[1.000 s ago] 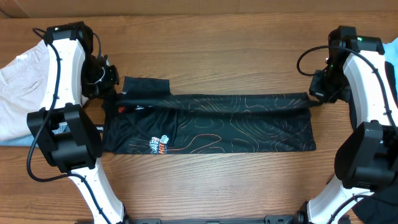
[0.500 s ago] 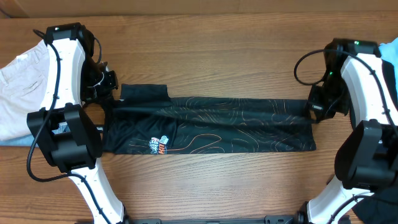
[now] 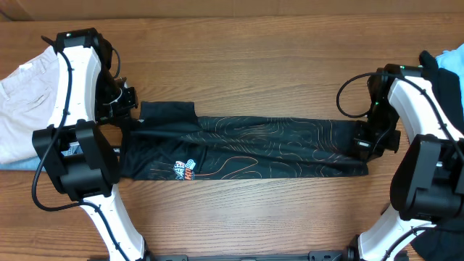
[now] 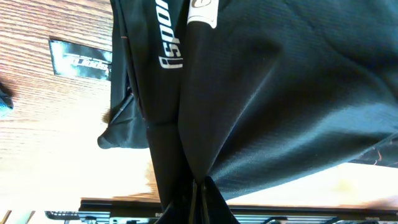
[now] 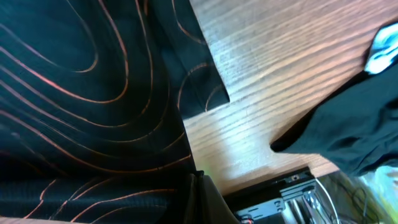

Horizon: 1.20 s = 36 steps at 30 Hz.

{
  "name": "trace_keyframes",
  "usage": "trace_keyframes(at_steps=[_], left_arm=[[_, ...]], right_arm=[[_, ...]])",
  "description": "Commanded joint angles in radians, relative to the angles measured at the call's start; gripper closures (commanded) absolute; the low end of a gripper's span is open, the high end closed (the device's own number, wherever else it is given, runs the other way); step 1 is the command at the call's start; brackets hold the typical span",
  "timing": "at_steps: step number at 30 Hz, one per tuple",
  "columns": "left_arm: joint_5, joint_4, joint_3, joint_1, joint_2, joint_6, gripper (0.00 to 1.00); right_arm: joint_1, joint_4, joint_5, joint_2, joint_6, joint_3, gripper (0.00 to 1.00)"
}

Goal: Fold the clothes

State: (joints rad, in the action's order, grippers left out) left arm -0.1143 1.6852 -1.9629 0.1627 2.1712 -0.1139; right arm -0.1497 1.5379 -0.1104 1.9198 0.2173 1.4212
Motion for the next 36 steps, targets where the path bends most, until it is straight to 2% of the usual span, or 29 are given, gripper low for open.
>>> trace_keyframes(at_steps=[1,11,30,32,34,36], left_arm=[[0.037,0.005,0.006,-0.013,-0.03,-0.018,0.96],[0.066,0.005,0.014,-0.046,-0.03,-0.026,0.96],[0.124,-0.006,0.014,-0.075,-0.03,-0.05,0.96],[0.132,-0.006,0.015,-0.08,-0.03,-0.053,0.96],[0.141,-0.003,0.016,-0.08,-0.03,-0.061,0.96],[0.156,-0.001,0.018,-0.08,-0.03,-0.071,0.96]], right_arm=[[-0.003,-0.001,0.0,-0.027,0.02,-0.024,0.96],[-0.003,-0.162,0.0,-0.027,0.02,-0.026,0.96],[-0.003,-0.357,0.0,-0.027,0.024,-0.027,0.96],[-0.003,-0.369,0.0,-0.027,0.024,-0.027,0.9],[-0.003,-0.375,0.0,-0.027,0.024,-0.027,0.73],[-0.003,-0.374,0.0,-0.027,0.024,-0.027,0.68]])
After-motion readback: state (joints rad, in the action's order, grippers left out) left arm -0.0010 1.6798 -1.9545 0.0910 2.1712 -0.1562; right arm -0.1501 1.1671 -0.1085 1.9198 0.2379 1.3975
